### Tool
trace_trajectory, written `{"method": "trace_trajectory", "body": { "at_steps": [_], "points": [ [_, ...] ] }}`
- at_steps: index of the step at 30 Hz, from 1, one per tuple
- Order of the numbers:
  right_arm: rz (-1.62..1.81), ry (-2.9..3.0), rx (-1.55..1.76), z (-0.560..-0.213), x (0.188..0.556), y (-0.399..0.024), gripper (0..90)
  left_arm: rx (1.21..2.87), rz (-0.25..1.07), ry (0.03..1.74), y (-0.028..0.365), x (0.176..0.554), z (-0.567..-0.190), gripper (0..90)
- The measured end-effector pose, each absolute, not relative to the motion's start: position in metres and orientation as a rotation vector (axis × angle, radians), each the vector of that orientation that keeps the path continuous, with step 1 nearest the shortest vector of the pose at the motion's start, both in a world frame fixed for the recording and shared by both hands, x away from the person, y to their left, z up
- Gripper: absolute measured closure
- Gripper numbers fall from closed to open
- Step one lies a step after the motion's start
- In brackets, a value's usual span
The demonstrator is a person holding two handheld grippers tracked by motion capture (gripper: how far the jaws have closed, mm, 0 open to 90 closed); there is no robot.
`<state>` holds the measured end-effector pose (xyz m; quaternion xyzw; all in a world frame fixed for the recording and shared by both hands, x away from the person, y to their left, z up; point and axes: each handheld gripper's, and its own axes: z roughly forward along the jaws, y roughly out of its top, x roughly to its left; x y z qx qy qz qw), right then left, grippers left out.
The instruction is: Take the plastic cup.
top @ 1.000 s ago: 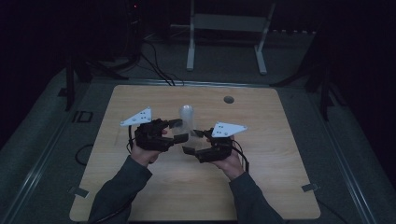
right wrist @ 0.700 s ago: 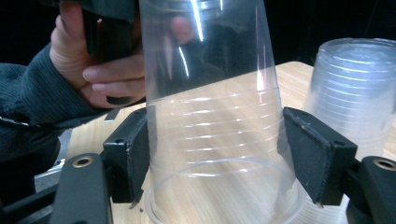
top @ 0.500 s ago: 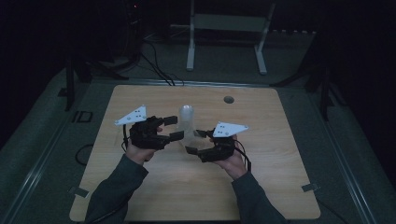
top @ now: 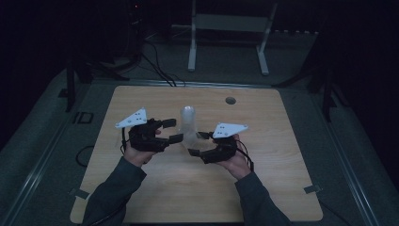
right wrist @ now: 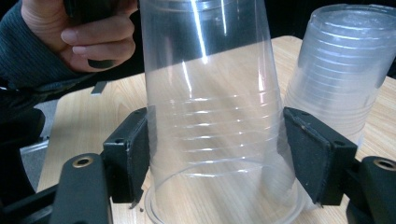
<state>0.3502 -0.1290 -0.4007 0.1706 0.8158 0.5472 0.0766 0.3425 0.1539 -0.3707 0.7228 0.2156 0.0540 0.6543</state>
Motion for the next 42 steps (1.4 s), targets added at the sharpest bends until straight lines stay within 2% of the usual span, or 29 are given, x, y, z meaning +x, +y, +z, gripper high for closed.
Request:
{"method": "trace_trajectory", "body": {
  "at_steps": [42],
  "points": [
    [1.155, 2.649, 0.341, -0.386, 0.356, -0.125, 28.9, 1.846, 0.236, 0.496, 0.157, 0.337, -0.380, 30.3]
  ]
}}
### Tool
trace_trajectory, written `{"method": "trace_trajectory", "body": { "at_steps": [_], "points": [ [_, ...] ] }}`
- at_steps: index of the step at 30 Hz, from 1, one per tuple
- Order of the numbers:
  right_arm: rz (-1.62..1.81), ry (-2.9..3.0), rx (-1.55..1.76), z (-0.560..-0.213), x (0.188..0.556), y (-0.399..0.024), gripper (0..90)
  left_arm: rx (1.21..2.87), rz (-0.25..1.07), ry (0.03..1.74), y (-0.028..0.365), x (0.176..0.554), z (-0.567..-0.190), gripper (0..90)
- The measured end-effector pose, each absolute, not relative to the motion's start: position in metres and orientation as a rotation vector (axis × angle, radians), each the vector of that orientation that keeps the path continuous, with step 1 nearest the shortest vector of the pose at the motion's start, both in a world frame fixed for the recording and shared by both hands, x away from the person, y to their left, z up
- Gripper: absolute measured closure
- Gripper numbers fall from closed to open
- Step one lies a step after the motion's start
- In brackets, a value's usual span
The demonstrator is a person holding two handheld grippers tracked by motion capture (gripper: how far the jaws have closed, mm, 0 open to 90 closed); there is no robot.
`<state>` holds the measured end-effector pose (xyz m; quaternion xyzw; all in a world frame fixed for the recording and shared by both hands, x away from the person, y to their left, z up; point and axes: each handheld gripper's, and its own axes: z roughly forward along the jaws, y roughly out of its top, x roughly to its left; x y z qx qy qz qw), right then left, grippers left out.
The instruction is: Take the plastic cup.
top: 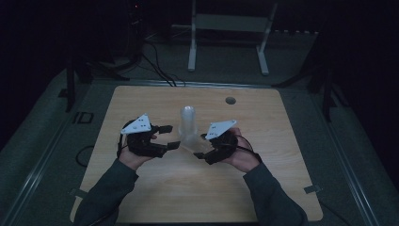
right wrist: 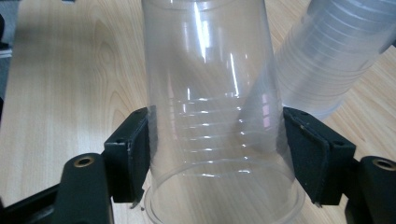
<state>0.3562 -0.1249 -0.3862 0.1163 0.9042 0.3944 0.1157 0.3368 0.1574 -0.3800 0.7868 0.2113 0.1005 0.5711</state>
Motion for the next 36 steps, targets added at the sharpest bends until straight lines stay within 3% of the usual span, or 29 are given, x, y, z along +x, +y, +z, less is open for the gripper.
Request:
{"method": "trace_trajectory", "body": {
  "at_steps": [36],
  "points": [
    [0.797, 2.704, 0.172, -0.355, 0.355, -0.115, 29.3, 2.011, 0.316, 0.447, 0.161, 0.334, -0.367, 30.5]
  ]
}}
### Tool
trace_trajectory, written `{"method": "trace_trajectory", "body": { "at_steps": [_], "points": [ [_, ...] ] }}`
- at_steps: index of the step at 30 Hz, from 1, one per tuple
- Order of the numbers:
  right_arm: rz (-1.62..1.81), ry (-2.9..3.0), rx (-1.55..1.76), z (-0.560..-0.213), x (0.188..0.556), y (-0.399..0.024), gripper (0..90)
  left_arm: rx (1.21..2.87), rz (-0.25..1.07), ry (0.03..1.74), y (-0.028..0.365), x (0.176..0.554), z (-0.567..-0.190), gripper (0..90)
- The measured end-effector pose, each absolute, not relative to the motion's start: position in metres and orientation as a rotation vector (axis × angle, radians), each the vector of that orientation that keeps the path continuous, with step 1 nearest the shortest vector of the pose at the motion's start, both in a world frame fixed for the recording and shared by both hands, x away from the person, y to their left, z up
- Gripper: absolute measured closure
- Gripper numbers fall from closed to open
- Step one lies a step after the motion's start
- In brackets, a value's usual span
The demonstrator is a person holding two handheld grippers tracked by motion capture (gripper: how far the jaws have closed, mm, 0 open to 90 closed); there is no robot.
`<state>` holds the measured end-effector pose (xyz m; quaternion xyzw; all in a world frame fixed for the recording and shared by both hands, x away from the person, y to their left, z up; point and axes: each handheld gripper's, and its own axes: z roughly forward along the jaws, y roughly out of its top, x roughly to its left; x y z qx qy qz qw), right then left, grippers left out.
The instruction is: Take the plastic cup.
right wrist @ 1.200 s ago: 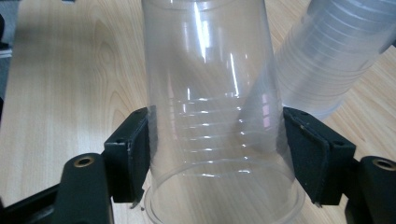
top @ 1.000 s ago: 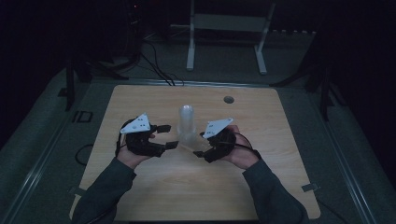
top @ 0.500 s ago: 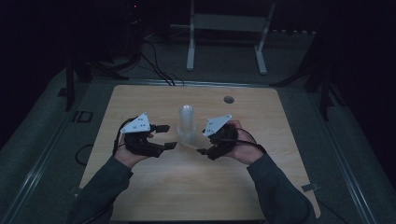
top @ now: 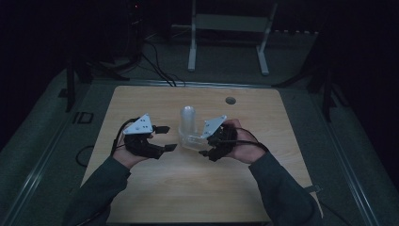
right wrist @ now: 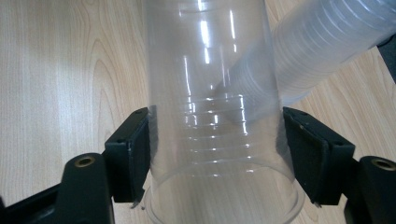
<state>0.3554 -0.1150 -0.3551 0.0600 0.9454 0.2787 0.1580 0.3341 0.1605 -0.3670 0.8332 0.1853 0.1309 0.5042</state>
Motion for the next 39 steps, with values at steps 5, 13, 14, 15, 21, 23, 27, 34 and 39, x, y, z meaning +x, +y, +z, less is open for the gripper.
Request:
{"method": "trace_trajectory", "body": {
  "at_steps": [5, 13, 14, 15, 21, 23, 27, 34, 39],
  "points": [
    [0.778, 2.714, 0.160, -0.354, 0.356, -0.112, 29.3, 2.029, 0.320, 0.449, 0.162, 0.334, -0.366, 30.5],
    [0.728, 2.733, 0.129, -0.356, 0.355, -0.107, 29.3, 2.074, 0.331, 0.439, 0.160, 0.334, -0.366, 30.5],
    [0.722, 2.732, 0.121, -0.356, 0.356, -0.106, 29.3, 2.081, 0.333, 0.437, 0.159, 0.334, -0.367, 30.4],
    [0.714, 2.735, 0.123, -0.357, 0.355, -0.105, 29.3, 2.093, 0.332, 0.433, 0.158, 0.334, -0.367, 30.5],
    [0.684, 2.749, 0.103, -0.359, 0.355, -0.101, 29.3, 2.144, 0.347, 0.418, 0.152, 0.332, -0.369, 30.6],
    [0.671, 2.755, 0.095, -0.360, 0.356, -0.100, 29.4, 2.157, 0.354, 0.416, 0.152, 0.332, -0.370, 30.8],
    [0.648, 2.771, 0.090, -0.362, 0.356, -0.098, 29.3, 2.177, 0.364, 0.414, 0.150, 0.332, -0.371, 30.8],
    [0.615, 2.785, 0.065, -0.366, 0.357, -0.094, 29.3, 2.223, 0.389, 0.401, 0.147, 0.331, -0.373, 30.7],
    [0.590, 2.790, 0.057, -0.367, 0.356, -0.092, 29.3, 2.253, 0.404, 0.397, 0.143, 0.330, -0.375, 30.7]
  ]
}}
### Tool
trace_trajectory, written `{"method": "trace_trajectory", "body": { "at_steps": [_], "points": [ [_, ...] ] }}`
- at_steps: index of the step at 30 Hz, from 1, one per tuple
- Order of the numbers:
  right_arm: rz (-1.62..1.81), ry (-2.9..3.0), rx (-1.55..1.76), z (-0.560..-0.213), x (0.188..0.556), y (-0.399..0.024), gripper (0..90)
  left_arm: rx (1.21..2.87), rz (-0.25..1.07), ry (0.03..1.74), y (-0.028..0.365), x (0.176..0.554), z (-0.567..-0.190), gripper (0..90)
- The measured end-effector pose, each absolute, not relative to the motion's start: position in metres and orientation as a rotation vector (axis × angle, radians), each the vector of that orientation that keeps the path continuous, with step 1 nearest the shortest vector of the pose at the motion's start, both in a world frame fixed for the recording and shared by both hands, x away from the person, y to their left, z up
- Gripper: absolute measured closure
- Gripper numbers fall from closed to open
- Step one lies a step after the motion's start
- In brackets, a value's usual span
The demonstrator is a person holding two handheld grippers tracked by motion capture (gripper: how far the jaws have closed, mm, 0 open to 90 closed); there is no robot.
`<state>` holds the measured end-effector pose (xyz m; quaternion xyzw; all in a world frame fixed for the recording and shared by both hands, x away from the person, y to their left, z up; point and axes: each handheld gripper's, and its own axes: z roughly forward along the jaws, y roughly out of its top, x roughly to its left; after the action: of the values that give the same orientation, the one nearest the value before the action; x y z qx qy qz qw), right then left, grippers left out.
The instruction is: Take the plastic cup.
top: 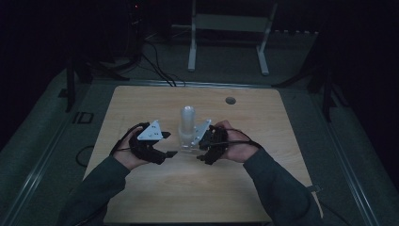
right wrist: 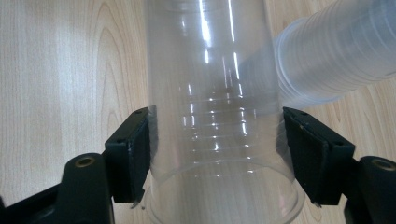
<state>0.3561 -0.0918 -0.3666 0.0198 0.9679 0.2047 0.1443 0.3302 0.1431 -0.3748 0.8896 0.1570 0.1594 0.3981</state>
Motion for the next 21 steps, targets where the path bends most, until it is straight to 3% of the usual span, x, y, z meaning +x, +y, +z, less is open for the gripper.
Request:
{"method": "trace_trajectory", "body": {
  "at_steps": [21],
  "points": [
    [0.470, 2.786, -0.006, -0.375, 0.352, -0.080, 29.3, 2.342, 0.529, 0.366, 0.131, 0.323, -0.379, 32.0]
  ]
}}
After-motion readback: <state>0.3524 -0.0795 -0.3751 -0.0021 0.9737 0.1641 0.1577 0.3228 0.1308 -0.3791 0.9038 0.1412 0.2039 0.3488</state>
